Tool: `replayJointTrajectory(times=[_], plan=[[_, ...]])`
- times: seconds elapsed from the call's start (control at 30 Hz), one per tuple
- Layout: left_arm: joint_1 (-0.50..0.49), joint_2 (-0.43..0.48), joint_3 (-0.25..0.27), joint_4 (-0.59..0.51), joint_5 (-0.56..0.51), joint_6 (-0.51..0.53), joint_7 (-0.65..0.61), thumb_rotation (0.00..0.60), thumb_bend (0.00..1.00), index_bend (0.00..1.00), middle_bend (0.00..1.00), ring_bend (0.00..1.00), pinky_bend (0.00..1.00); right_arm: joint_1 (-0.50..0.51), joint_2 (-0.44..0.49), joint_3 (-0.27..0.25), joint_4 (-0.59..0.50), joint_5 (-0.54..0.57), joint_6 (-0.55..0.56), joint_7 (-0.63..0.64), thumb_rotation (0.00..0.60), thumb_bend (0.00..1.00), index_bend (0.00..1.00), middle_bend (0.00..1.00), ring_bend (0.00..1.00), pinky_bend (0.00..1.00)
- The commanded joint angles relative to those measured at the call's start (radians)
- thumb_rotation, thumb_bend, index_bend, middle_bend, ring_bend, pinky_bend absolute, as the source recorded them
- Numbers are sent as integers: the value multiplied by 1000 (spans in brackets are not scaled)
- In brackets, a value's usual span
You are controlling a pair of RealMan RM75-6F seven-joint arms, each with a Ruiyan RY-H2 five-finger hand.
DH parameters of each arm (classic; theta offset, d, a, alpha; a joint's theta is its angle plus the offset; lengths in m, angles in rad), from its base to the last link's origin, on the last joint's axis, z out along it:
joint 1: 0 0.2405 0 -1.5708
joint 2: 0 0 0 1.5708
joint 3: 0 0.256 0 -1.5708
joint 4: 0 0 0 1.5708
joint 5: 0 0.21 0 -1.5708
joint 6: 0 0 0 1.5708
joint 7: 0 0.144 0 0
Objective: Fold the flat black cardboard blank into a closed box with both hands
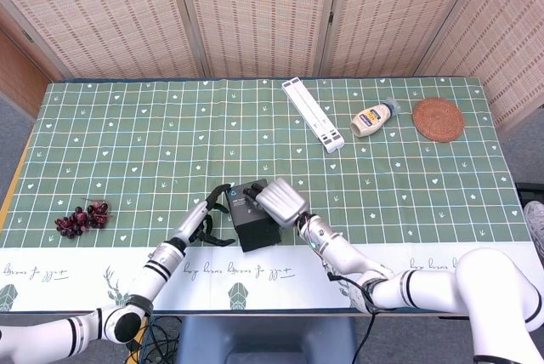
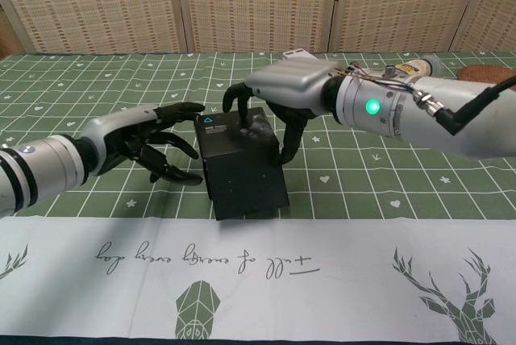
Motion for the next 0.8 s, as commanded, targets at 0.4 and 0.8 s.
replayJointTrajectory(times=[0.4,0.8], plan=[[14,41,2,-41,4,4,-18,600,63,0,0,280,712,-51,-98,-7,145,-149,66,69,600,298,407,434,736,1000],[23,55,4,-52,31,28,-28,600,63,0,0,280,712,-79,-70,17,97,-157,55,78,600,314,410,411,734,1000]])
